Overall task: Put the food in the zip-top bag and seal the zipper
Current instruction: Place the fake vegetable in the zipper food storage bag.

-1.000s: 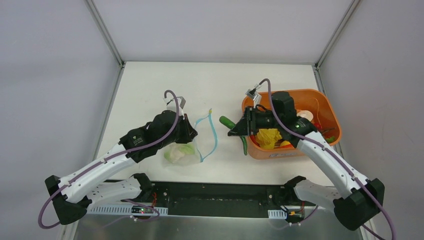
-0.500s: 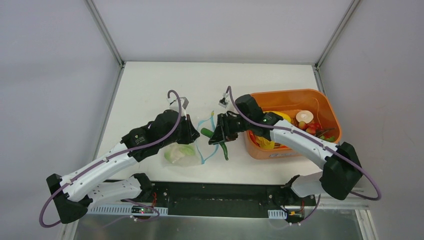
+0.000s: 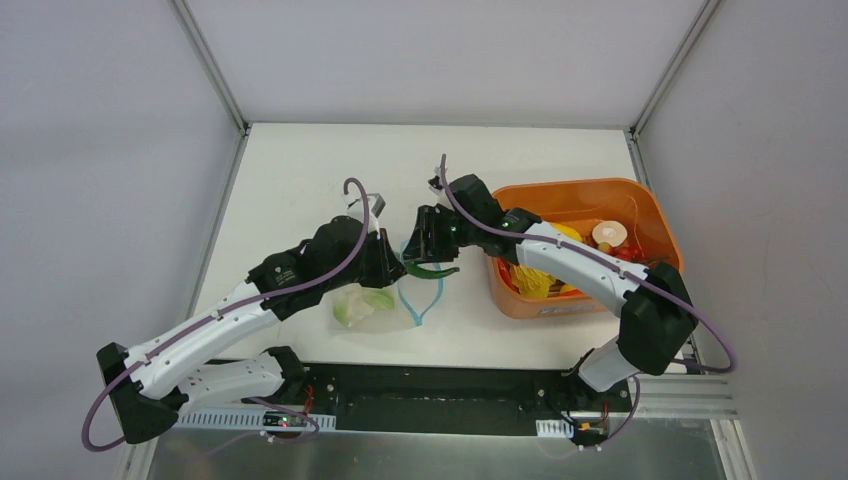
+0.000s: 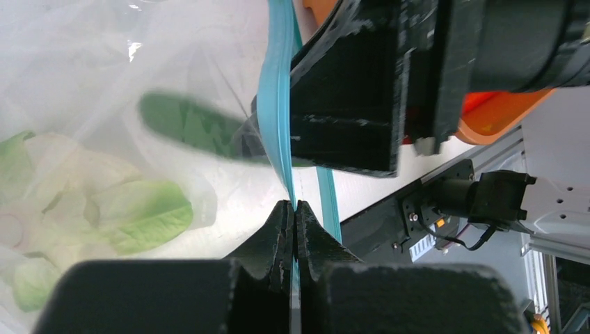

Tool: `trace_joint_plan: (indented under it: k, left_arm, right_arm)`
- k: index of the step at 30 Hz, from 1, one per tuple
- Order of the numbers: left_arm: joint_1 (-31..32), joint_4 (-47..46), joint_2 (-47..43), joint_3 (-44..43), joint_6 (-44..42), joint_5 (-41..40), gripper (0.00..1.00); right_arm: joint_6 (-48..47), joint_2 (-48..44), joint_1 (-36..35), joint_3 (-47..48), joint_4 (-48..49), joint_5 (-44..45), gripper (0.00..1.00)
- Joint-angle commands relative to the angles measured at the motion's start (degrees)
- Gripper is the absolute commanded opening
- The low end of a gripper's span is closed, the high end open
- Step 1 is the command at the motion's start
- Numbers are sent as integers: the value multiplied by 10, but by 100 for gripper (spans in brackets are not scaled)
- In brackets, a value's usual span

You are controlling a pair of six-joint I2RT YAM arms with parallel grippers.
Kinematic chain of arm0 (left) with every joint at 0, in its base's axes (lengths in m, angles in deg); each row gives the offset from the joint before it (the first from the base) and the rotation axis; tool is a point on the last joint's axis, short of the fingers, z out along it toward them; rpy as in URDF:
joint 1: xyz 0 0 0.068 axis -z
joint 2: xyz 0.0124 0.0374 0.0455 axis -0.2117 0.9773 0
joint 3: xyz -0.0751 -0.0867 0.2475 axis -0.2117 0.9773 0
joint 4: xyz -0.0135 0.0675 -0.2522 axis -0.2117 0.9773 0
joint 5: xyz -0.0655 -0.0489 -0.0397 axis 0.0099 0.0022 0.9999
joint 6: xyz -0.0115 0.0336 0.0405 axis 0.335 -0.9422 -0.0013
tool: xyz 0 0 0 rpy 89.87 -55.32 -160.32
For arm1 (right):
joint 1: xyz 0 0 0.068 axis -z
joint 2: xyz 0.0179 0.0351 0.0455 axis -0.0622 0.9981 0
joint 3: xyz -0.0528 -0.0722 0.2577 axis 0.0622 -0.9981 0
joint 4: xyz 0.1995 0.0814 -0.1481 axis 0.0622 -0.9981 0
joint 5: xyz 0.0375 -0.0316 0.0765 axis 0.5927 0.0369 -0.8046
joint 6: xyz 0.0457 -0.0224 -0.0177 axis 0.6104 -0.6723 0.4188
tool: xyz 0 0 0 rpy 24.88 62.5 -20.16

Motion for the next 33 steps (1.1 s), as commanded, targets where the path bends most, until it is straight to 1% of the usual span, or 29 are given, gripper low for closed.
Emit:
trace_joint_plan:
  k: [1,4,6,9,12,16,19,22,25,27,29,33]
  left_arm:
    - [-4,-46,-15,-10,10,12,0]
    - [-4,-40,-18,-20,10,4,0]
    - [-5,-41,-23,-20,11,-3,0]
    - [-4,-34,-32,-15,15,-20,0]
    - [-5,-26,-42,-6,20,-37,0]
    - [-5,-28,-52,5,24,-55,0]
    - [-5,-30,-56,6,26,-60,0]
    - [-5,-31,-57,7,27,-61,0]
    - [-5,-32,-58,8,28,-60,0]
    - [-5,-34,-60,9,29,-60,0]
    - [-5,-35,-61,11,30,-59,0]
    - [-5,-34,-61,9,30,-57,0]
  right_arm:
    - [18,0,-23,3,18,56,45]
    - [28,-8,-32,-5,49,68,45]
    - [28,-8,-34,-6,52,79,42]
    - [17,-26,-34,-10,46,88,43]
    - [-7,-75,-34,-32,53,91,46]
    - [-8,-152,-33,-70,52,134,51]
    - [-2,-202,-32,-93,39,158,52]
    - [11,-227,-32,-116,15,181,51]
    - [35,-242,-32,-145,-7,223,46]
    - [40,-248,-32,-170,-3,225,36]
    - [46,-247,-31,-184,5,215,31]
    - [53,-223,-32,-192,22,195,26]
